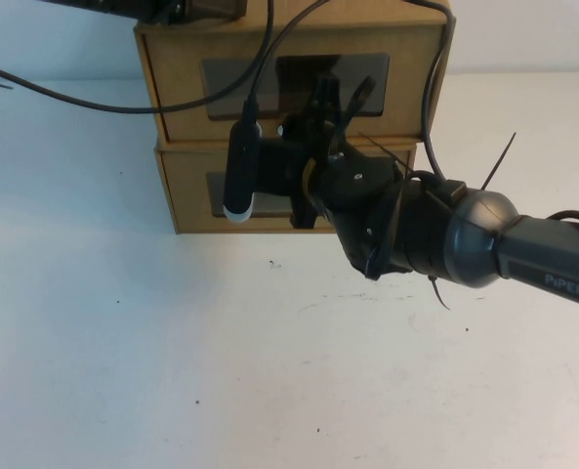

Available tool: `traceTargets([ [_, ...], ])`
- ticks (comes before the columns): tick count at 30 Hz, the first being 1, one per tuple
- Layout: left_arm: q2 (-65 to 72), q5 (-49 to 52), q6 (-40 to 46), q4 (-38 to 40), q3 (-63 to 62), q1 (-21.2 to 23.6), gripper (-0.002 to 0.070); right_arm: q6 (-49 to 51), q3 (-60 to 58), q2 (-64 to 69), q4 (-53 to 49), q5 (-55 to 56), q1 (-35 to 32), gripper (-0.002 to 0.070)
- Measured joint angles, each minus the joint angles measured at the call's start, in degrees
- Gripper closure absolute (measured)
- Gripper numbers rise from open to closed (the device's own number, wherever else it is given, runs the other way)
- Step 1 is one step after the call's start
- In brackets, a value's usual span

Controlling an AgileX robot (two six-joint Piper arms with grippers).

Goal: Open the shoe box
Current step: 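Pull the top drawer of the cardboard box fully open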

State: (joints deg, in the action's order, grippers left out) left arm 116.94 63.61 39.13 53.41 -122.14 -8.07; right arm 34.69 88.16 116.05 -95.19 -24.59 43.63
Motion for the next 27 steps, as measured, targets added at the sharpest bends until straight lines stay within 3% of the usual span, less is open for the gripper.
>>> traceTargets([
  [8,3.8,0.5,-1.3,3.1,-3.7,-0.3,0.068,-3.0,-1.3,-0.6,2.9,-4.3,1.5,0.0556],
  [19,5.5,-1.1,-1.8,1.7,-4.9,-0.4,0.068,-4.7,-1.5,-1.4,10.3,-8.7,4.7,0.0555],
  [27,5.6,-1.4,-2.5,1.2,-4.9,-0.5,0.068,-5.2,-5.7,-3.4,10.1,-11.0,6.9,0.0555],
])
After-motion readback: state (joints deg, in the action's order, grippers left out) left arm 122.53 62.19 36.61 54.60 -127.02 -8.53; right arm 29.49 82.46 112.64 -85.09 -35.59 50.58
